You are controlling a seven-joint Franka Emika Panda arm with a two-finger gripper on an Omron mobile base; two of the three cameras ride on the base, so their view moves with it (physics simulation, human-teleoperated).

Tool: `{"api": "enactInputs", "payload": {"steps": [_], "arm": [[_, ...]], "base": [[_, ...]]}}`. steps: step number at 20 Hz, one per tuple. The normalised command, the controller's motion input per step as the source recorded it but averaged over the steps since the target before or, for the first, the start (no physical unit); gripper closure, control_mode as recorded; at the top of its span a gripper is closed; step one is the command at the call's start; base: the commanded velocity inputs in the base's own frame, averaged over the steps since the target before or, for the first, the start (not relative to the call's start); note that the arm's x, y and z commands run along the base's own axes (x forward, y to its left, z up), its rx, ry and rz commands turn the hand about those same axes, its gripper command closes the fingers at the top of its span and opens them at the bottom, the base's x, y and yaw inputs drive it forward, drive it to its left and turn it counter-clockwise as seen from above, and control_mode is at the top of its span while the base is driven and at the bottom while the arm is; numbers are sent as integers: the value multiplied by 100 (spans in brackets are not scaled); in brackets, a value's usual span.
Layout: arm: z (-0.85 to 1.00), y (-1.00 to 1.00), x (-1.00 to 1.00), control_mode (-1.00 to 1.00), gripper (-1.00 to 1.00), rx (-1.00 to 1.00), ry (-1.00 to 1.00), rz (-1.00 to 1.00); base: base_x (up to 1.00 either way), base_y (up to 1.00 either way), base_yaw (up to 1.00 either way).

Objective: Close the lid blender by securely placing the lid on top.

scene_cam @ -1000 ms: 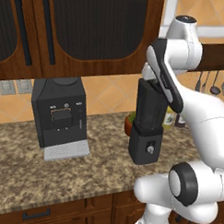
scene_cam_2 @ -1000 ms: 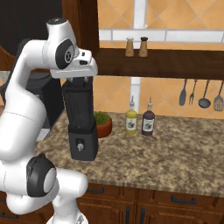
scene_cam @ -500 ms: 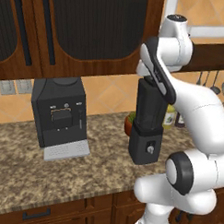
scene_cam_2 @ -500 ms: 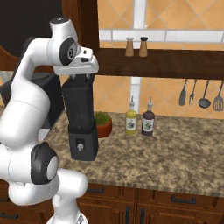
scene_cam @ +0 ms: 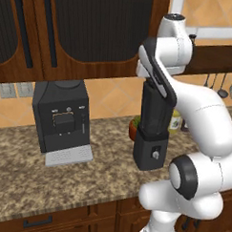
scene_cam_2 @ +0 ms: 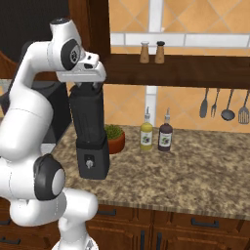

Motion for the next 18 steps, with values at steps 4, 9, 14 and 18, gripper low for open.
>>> {"api": "enactInputs", "payload": {"steps": [4, 9, 14, 18], "arm": [[-26, 5, -27, -100, 100, 0, 0, -10], [-1, 1, 0, -100, 100, -1, 0, 0], [-2, 0, 9, -100, 100, -2, -3, 0], [-9, -2, 0, -100, 100, 0, -1, 0]], "base": [[0, 0, 0], [0, 0, 0], [0, 0, 0], [0, 0, 0]]}}
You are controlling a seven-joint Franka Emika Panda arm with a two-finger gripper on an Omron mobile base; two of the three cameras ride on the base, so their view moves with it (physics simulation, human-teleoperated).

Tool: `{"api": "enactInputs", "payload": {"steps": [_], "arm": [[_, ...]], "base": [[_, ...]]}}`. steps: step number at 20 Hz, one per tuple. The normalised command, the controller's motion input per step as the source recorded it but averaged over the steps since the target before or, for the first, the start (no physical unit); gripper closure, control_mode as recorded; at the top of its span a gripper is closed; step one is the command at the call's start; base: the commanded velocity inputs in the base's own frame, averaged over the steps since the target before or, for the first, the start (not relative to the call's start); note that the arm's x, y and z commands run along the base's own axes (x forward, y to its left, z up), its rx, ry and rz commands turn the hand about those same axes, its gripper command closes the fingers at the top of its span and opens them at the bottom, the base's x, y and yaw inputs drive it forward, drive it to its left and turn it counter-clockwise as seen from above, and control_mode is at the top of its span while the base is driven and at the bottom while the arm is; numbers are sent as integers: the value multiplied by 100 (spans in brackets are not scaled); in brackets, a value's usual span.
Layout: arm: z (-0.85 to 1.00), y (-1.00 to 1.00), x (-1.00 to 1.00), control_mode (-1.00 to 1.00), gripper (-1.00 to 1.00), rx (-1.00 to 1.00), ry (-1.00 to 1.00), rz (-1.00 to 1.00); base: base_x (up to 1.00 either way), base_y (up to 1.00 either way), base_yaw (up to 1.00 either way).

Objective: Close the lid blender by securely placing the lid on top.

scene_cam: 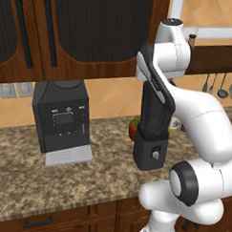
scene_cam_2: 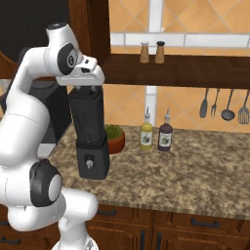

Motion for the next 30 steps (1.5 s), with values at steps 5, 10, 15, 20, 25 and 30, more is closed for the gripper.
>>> {"api": "enactInputs", "payload": {"steps": [5, 10, 15, 20, 25, 30], "arm": [[-8, 0, 10, -100, 100, -2, -5, 0], [-1, 0, 31, -100, 100, 0, -2, 0], [-9, 0, 6, -100, 100, 0, -1, 0], [-35, 0, -29, -100, 100, 0, 0, 1], [-3, 0, -1, -100, -100, 0, 1, 0], [2, 0, -5, -100, -100, 0, -8, 0]], "base": [[0, 0, 0], [0, 0, 0], [0, 0, 0], [0, 0, 0], [0, 0, 0], [0, 0, 0]]}}
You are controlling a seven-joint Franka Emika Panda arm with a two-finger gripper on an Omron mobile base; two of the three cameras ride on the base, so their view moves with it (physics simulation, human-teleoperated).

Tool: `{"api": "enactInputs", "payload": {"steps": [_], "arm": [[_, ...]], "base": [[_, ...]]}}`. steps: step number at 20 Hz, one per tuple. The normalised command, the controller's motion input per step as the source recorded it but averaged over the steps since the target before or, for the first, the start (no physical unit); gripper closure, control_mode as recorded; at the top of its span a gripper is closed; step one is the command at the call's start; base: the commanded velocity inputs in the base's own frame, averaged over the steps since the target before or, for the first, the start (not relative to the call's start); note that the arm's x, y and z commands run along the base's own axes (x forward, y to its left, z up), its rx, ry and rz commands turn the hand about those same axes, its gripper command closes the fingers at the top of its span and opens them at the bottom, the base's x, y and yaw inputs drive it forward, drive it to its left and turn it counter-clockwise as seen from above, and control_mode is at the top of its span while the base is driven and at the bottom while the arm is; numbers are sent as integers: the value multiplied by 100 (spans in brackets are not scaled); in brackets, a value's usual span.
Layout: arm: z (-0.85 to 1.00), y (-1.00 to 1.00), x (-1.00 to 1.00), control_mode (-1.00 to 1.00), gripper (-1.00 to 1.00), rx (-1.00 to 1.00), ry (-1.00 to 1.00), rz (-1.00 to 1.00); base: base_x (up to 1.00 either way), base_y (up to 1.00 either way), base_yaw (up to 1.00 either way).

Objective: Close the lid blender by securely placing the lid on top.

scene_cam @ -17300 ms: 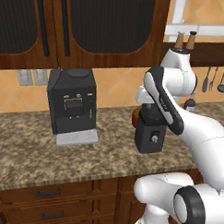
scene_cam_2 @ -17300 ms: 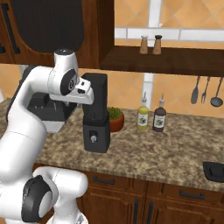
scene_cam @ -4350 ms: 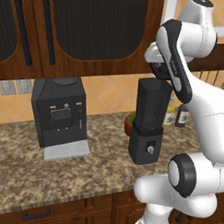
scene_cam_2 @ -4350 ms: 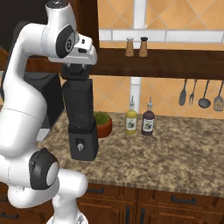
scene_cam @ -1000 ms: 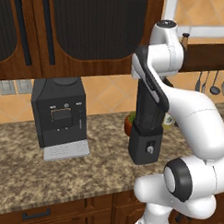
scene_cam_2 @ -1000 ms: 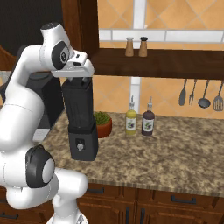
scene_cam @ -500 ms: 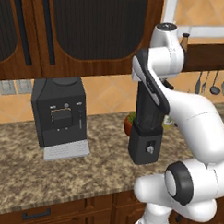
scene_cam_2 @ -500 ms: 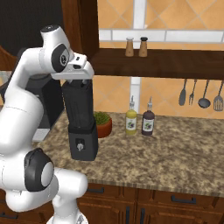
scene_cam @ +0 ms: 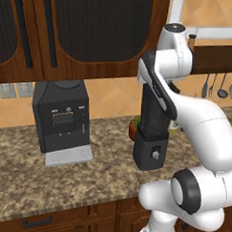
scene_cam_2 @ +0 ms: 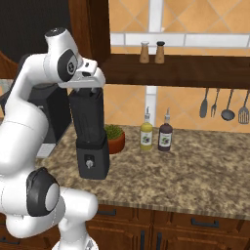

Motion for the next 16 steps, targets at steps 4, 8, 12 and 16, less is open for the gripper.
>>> {"api": "enactInputs", "payload": {"steps": [4, 8, 12, 16], "arm": [[0, 0, 0, -100, -100, 0, -10, 0], [-8, 0, -13, -100, -100, 0, -4, 0], [-8, -3, -20, -100, -100, 3, -3, 0], [0, -2, -30, -100, -100, 7, -13, 0]], "base": [[0, 0, 0], [0, 0, 0], [0, 0, 0], [0, 0, 0]]}}
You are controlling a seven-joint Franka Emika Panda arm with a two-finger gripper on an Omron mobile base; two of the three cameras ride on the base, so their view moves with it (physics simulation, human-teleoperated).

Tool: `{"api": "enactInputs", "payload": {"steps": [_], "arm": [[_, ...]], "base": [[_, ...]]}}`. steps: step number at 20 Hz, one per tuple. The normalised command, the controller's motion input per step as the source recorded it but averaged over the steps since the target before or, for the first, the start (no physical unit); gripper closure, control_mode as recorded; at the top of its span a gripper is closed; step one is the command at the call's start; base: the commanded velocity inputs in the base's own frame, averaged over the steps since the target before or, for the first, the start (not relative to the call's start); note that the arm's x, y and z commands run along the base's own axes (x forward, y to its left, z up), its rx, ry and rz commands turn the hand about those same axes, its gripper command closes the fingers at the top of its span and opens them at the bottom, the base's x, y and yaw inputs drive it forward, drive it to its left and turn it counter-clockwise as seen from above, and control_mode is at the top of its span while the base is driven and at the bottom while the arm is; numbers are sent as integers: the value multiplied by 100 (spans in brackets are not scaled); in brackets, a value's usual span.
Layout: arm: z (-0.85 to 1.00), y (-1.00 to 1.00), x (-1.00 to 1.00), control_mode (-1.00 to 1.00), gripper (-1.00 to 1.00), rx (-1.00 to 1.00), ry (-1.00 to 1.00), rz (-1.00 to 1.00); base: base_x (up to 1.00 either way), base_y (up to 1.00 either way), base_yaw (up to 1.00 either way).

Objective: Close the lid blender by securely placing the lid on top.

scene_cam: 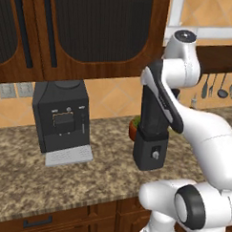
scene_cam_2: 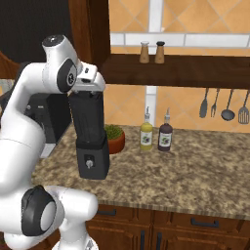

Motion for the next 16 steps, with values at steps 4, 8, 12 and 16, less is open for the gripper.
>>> {"api": "enactInputs", "payload": {"steps": [4, 8, 12, 16], "arm": [[-5, -9, -33, -100, -100, 14, -19, 0], [-19, -15, -21, -100, -100, 17, -15, 0], [-8, -11, -8, -100, -100, 8, -17, 0], [0, 0, -7, -100, -100, 1, -22, 0]], "base": [[0, 0, 0], [0, 0, 0], [0, 0, 0], [0, 0, 0]]}}
